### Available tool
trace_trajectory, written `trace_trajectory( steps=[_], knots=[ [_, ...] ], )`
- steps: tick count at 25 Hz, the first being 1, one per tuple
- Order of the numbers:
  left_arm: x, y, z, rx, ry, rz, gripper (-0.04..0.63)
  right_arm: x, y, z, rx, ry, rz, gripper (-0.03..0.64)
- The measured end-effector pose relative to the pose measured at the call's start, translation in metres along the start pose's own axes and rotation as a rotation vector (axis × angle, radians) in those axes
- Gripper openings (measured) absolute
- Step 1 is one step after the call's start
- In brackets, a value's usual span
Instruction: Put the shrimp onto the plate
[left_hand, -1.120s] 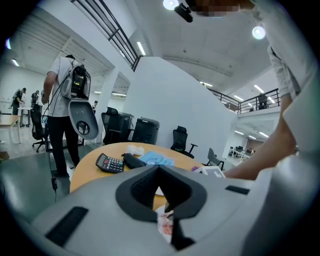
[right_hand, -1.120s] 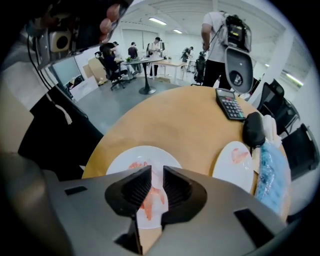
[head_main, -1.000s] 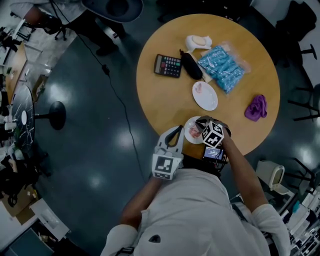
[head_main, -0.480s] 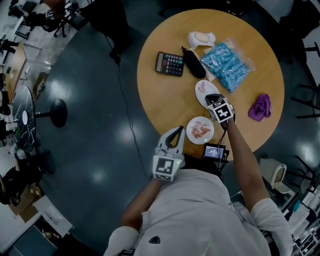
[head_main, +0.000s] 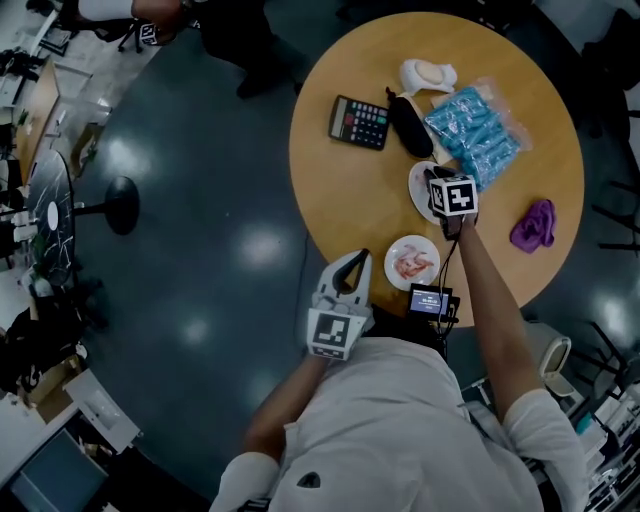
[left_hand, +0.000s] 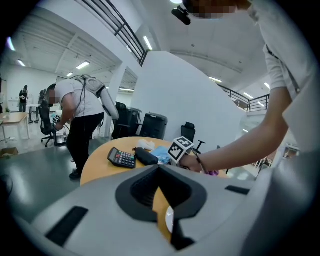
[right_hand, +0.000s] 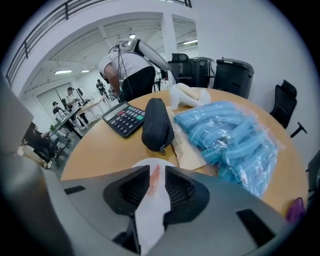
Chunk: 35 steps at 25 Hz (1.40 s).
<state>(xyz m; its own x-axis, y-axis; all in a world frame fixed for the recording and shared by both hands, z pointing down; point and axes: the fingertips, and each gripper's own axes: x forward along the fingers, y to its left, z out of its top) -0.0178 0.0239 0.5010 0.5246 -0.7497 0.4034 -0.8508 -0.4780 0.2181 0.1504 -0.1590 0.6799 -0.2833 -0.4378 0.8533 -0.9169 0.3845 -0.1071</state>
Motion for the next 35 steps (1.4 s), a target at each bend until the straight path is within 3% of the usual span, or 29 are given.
trace_trajectory(
  steps=[3,7,9,14,17,20,25,29,35],
  knots=[
    [0.0,0.005,0.0,-0.01,-0.002,0.01,0.008,0.008,0.004,-0.004,0.001,0.04,0.007,0.114],
    [-0.001,0.009,0.005,-0.014,-0.008,0.02,0.008,0.014,0.002,-0.014,0.005,0.085,-0.011,0.099],
    [0.0,0.011,0.006,-0.012,-0.009,0.022,0.008,0.014,-0.002,-0.015,0.006,0.082,-0.022,0.058],
    [0.0,0.008,0.001,-0.013,-0.004,0.015,0.008,0.001,-0.003,-0.014,-0.002,0.054,-0.007,0.055],
    [0.0,0.002,-0.001,-0.015,-0.003,0.003,0.008,-0.02,0.01,-0.02,-0.022,0.03,0.047,0.054],
    [0.001,-0.006,-0.002,-0.011,-0.006,-0.016,0.008,-0.044,0.048,-0.045,-0.103,0.041,0.177,0.054],
    [0.001,-0.025,0.0,0.008,-0.021,-0.046,0.008,-0.083,0.119,-0.133,-0.425,0.198,0.391,0.054],
    [-0.005,-0.036,-0.006,0.01,-0.022,-0.06,0.008,-0.086,0.135,-0.18,-0.494,0.248,0.384,0.054],
    [-0.019,-0.046,-0.016,0.02,-0.014,-0.072,0.008,-0.077,0.136,-0.194,-0.515,0.263,0.35,0.054]
  ],
)
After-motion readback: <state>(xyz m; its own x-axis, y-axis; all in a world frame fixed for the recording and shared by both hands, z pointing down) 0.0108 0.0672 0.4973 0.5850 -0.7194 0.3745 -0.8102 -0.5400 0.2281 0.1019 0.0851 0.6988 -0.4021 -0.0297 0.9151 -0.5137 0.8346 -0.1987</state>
